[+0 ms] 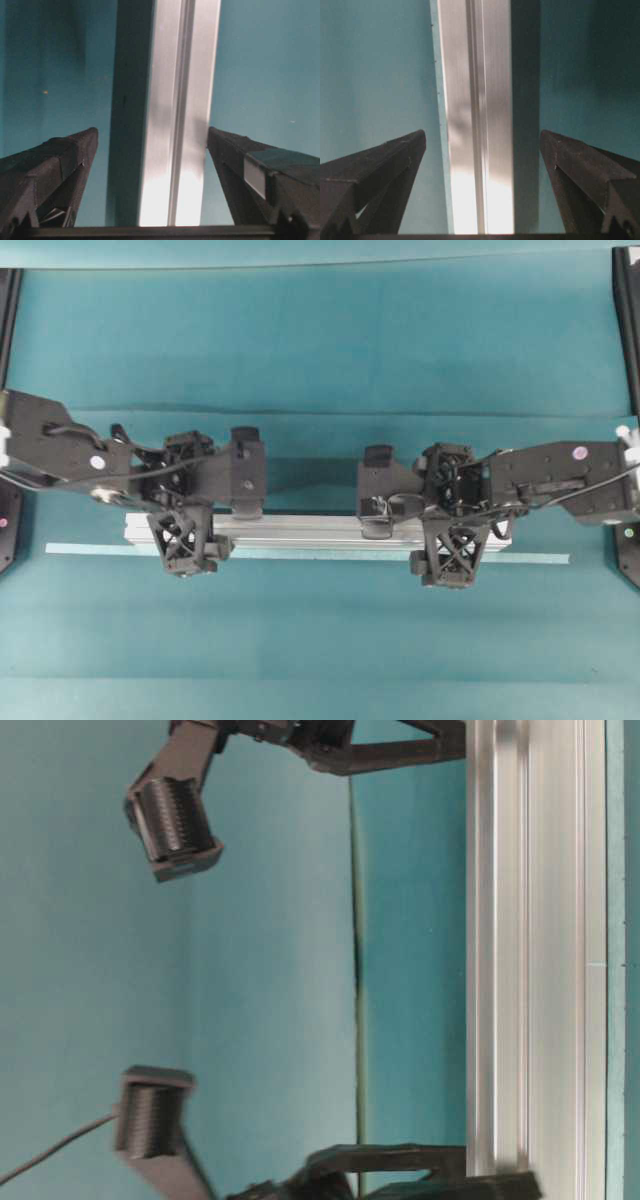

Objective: Lift the metal rail with both hands.
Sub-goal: 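Close both grippers on the rail near its ends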

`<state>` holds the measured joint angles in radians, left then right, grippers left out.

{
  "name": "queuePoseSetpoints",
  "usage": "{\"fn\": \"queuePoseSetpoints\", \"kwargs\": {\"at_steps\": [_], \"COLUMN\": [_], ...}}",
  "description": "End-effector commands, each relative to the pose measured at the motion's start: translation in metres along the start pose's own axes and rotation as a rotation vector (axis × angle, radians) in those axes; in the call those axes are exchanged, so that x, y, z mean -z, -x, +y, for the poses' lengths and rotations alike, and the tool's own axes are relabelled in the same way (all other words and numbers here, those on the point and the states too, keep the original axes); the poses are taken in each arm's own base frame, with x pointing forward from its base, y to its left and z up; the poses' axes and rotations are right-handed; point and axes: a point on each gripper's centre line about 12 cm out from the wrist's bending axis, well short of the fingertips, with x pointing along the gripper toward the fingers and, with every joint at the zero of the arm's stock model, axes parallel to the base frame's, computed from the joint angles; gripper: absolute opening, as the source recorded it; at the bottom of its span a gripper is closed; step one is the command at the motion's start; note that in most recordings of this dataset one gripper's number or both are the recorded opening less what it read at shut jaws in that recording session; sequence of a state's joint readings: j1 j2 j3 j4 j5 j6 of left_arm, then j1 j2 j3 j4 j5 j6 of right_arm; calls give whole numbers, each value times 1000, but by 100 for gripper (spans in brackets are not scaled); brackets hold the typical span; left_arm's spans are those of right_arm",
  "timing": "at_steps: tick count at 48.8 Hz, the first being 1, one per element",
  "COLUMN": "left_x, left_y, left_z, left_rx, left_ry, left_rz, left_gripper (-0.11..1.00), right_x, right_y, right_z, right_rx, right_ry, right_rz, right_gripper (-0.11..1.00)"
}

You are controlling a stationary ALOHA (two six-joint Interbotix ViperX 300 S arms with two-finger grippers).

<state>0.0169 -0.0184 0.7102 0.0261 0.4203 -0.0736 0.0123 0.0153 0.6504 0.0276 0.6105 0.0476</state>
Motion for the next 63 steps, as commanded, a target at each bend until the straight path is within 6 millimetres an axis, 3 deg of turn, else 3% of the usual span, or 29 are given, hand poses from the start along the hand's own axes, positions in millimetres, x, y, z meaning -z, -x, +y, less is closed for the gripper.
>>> {"fn": "queuePoseSetpoints", "kwargs": {"at_steps": [1, 18, 43, 47, 55, 63], "left_x": [-2, 0, 6, 8, 9, 9], "left_y": [-3, -18, -19, -19, -18, -18], "left_z": [-5, -9, -10, -11, -10, -11], "left_rx": [7, 14, 14, 15, 13, 13], "left_ry": [-15, -15, -8, -10, -4, -8], "left_rz": [-12, -15, 2, 8, 22, 24], "left_gripper": [97, 97, 95, 85, 38, 37], "right_x": [0, 5, 4, 4, 4, 5], "right_y": [-6, -23, -23, -23, -22, -23], "right_z": [1, 1, 0, 2, 5, 6], "right_rx": [-1, 1, 2, -4, -7, -9], "right_ry": [-2, -1, -9, -17, -31, -35], "right_rz": [3, 12, 11, 19, 22, 30], "right_gripper": [96, 96, 94, 84, 42, 39]}}
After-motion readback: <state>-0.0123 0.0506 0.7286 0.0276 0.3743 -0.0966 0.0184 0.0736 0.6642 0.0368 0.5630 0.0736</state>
